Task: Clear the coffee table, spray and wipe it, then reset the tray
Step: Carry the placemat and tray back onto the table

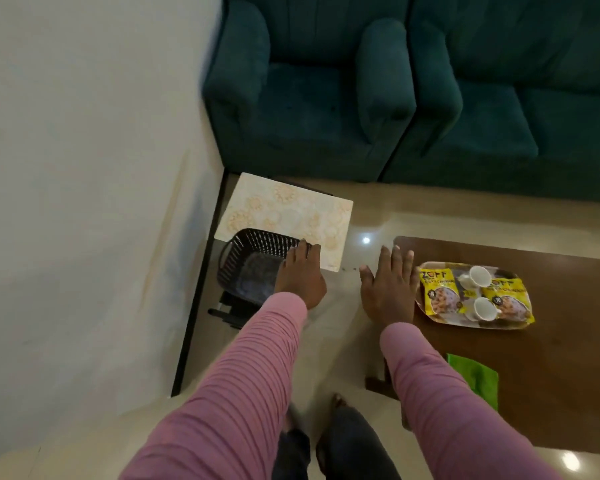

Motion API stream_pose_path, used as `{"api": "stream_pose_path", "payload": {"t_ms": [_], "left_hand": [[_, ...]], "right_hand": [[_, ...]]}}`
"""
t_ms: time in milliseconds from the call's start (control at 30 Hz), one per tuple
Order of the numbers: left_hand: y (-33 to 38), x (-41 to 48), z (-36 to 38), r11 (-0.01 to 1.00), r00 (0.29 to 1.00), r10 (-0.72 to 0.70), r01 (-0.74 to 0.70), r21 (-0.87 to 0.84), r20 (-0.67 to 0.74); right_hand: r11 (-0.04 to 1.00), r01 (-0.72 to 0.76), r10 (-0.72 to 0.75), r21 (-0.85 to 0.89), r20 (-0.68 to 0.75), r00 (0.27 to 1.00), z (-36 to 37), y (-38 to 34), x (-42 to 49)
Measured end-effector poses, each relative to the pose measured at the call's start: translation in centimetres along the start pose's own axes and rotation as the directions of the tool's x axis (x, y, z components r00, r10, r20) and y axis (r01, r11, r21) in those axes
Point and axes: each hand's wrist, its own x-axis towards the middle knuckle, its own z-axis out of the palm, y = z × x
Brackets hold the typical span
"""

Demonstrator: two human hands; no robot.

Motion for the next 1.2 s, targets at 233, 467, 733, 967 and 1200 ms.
{"api": "stream_pose_path", "payload": {"t_ms": [233, 467, 733, 967, 1200], "left_hand": [[-5.5, 2.3, -2.4, 0.996, 0.996, -0.088, 0.088, 0.003, 0.027], [-9.5, 8.2, -3.4, 0.988, 0.99, -0.137, 0.134, 0.076, 0.035], [-14.5, 18.2, -4.7, 0.961, 0.965, -0.251, 0.239, 0.142, 0.076], [-20.6, 27.6, -1.8, 0.942, 0.966, -0.233, 0.195, 0.275, 0.114], [-29.2, 36.2, 5.4, 0.933, 0.952, -0.277, 0.233, 0.276, 0.132]], "right_hand": [[0.998, 0.038, -0.036, -0.045, 0.059, 0.998, 1.8, -4.6, 3.7], [0.996, 0.06, -0.05, -0.072, 0.135, 0.99, 5.2, -6.7, 9.8], [0.991, 0.087, -0.058, -0.099, 0.266, 0.962, 9.8, -8.2, 19.2], [0.995, -0.013, 0.047, -0.1, 0.349, 0.936, 18.1, -7.3, 26.9], [0.986, -0.164, 0.159, -0.018, 0.363, 0.918, 29.4, -4.3, 32.7]]}}
